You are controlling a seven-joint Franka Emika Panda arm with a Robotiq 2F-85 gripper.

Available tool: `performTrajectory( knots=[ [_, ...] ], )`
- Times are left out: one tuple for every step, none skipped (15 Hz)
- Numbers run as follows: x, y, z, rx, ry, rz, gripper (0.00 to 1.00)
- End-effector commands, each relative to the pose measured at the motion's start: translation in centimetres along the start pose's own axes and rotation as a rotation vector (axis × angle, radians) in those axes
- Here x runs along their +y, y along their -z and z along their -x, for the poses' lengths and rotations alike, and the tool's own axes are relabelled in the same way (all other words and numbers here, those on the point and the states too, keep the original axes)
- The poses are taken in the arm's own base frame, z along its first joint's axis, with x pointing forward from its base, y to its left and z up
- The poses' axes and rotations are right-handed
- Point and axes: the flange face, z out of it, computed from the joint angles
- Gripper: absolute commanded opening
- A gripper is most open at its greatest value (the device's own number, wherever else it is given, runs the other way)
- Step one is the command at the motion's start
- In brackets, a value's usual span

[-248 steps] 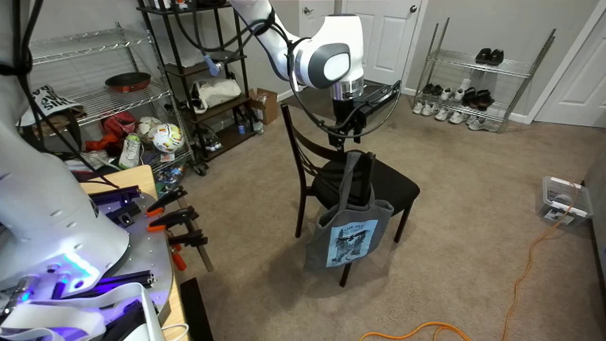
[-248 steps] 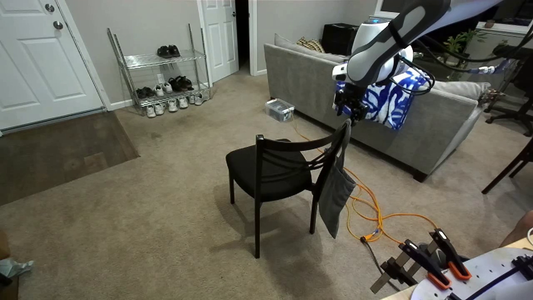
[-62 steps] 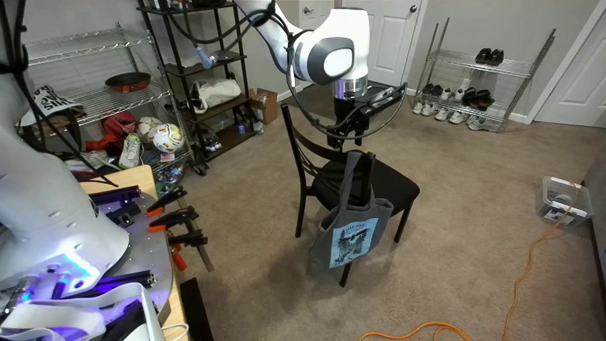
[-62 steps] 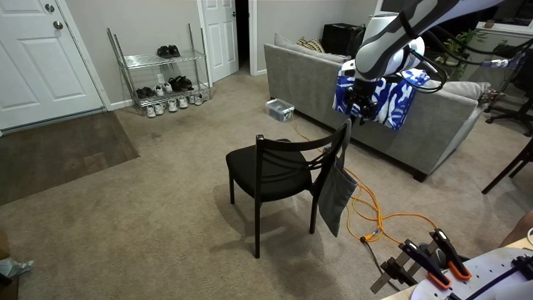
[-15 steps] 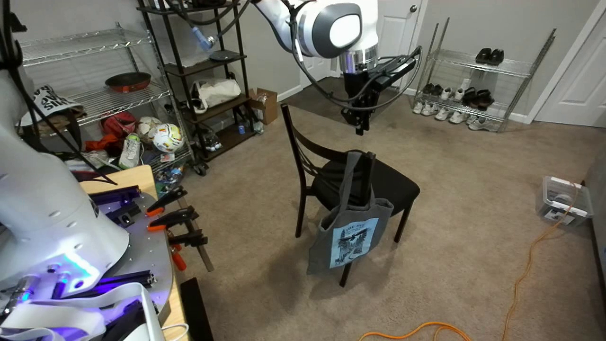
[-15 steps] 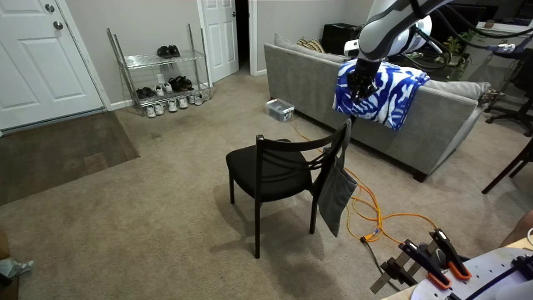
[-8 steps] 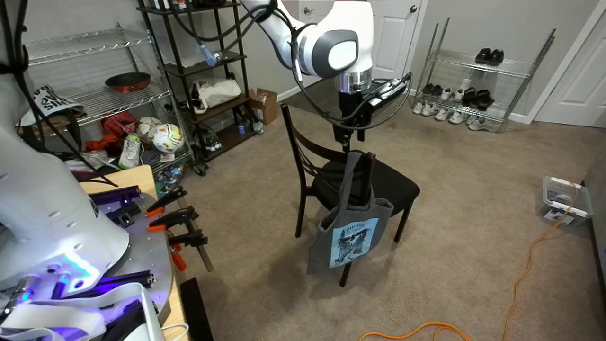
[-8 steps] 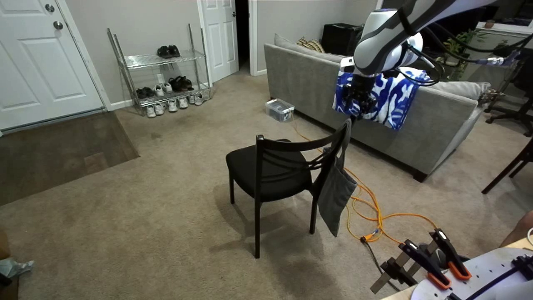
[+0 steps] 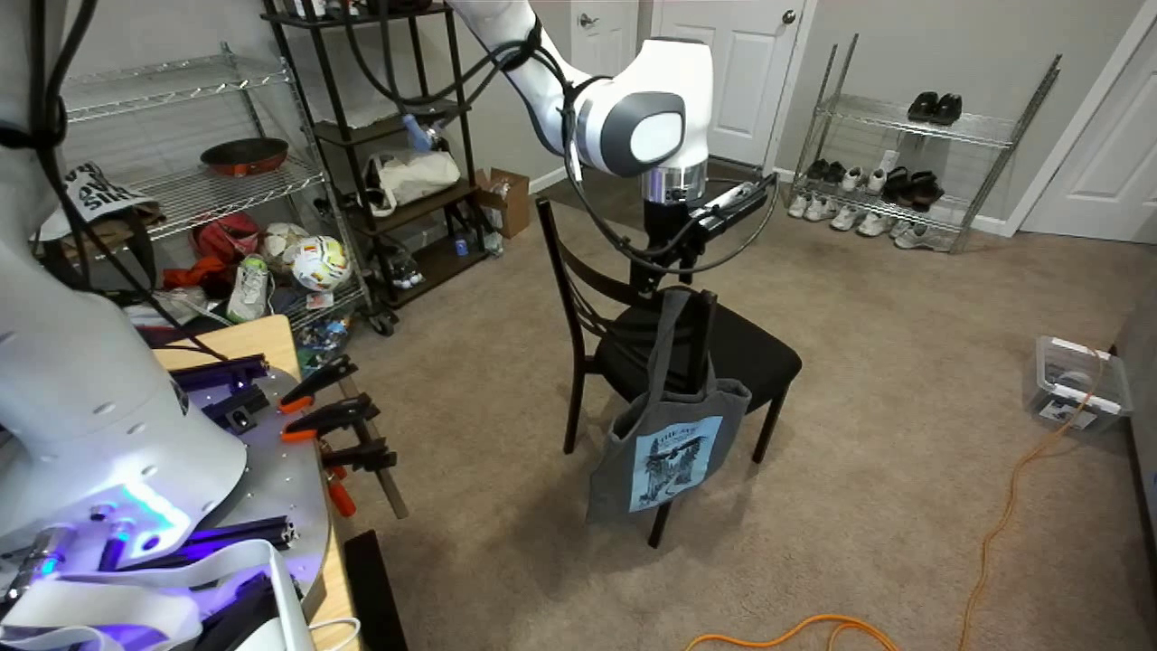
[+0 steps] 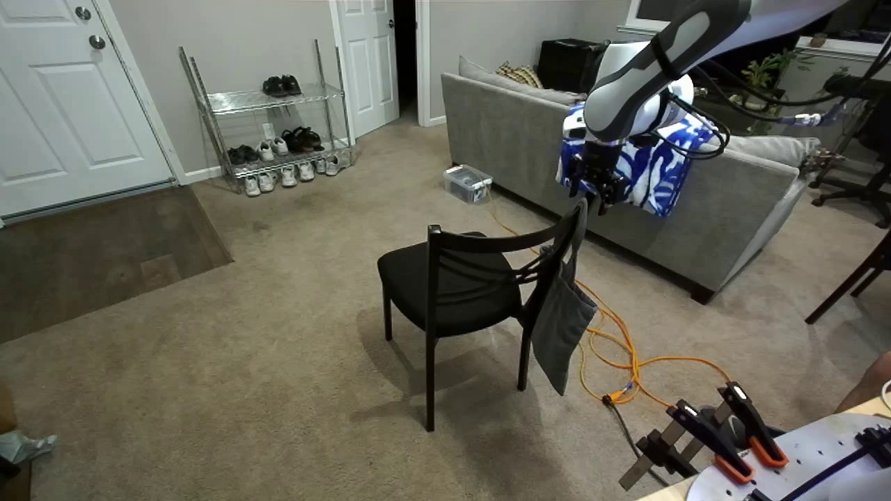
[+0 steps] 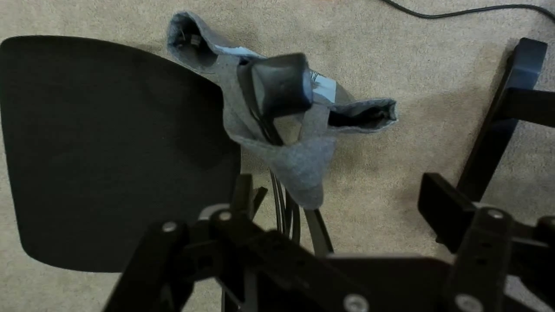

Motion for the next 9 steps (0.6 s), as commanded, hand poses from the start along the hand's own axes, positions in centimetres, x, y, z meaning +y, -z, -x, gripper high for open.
performTrajectory(
  knots=[
    [0.2,-0.2,0.3,0.017,0.01,-0.01,0.67],
    [0.3,-0.2,0.3,0.017,0.01,-0.01,0.6],
    [0.3,-0.1,0.4,0.015,0.009,-0.008,0.53],
    [0.3,0.0,0.4,0.014,0.008,-0.005,0.47],
    [0.4,0.1,0.5,0.012,0.007,-0.003,0.39],
    [0.3,0.3,0.5,0.011,0.006,0.0,0.34],
    [0.4,0.5,0.6,0.009,0.005,0.004,0.26],
    [0.5,0.6,0.6,0.008,0.006,0.007,0.21],
    [0.6,0.9,0.5,0.006,0.007,0.012,0.14]
  ],
)
